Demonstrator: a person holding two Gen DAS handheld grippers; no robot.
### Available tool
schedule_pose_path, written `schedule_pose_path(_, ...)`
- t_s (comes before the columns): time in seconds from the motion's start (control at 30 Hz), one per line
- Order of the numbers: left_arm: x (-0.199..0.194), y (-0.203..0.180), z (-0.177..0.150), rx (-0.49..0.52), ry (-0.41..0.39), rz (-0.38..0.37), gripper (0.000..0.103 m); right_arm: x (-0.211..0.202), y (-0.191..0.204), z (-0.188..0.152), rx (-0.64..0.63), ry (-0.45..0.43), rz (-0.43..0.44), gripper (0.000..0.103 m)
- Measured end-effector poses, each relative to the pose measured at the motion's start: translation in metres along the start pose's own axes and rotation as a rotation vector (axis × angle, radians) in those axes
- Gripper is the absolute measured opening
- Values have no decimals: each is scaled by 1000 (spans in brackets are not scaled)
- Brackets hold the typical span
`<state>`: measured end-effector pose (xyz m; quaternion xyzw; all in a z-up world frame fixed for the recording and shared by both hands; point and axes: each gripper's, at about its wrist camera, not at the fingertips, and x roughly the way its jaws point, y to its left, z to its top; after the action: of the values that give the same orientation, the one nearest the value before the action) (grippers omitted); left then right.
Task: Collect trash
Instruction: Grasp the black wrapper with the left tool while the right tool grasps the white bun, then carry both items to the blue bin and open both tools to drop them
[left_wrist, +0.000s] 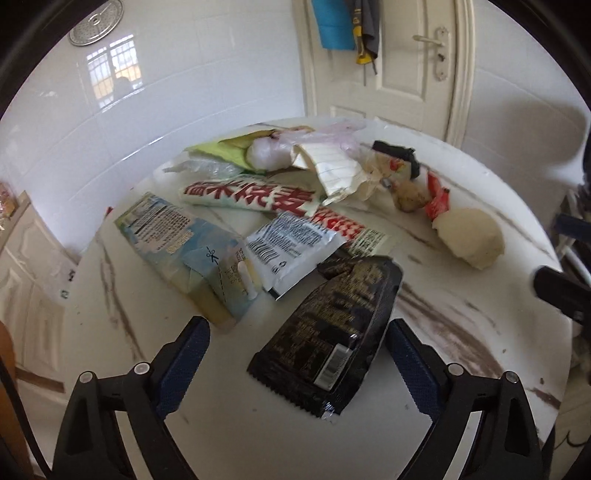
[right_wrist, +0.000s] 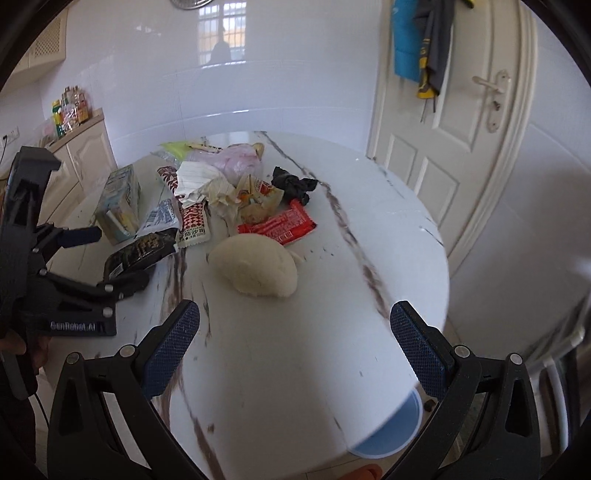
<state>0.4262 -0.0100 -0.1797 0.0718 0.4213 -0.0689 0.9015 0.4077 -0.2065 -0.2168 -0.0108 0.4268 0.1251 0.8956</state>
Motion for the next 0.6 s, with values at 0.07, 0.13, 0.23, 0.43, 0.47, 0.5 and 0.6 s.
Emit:
schedule_pose_path(0.07, 4, 4, 6, 2, 0, -5, 85, 11, 0, 7, -4, 16, 15, 103)
schedule_pose_path(0.13, 2, 8, 4, -8, -13, -48, 50, 19, 2, 13, -8, 29, 34, 103)
schedule_pose_path(0.23, 1, 11, 1, -23, -16, -100, 36, 34, 7, 23, -15, 41, 81, 101)
schedule_pose_path(0.43, -11, 13, -13, -50, -21, -130, 26, 63, 11, 29, -26, 107, 156, 64)
schedule_pose_path(0.47, -12, 14, -15, -54, -22, -133, 25, 65, 13, 28, -28, 112, 162, 61)
schedule_pose_path(0.5, -14, 14, -17, -61, -25, -137, 24, 65, 15, 26, -41, 110, 156, 60)
schedule_pose_path(0.6, -23, 14, -22, -79, -37, -139, 21, 63, 16, 21, -52, 92, 161, 57)
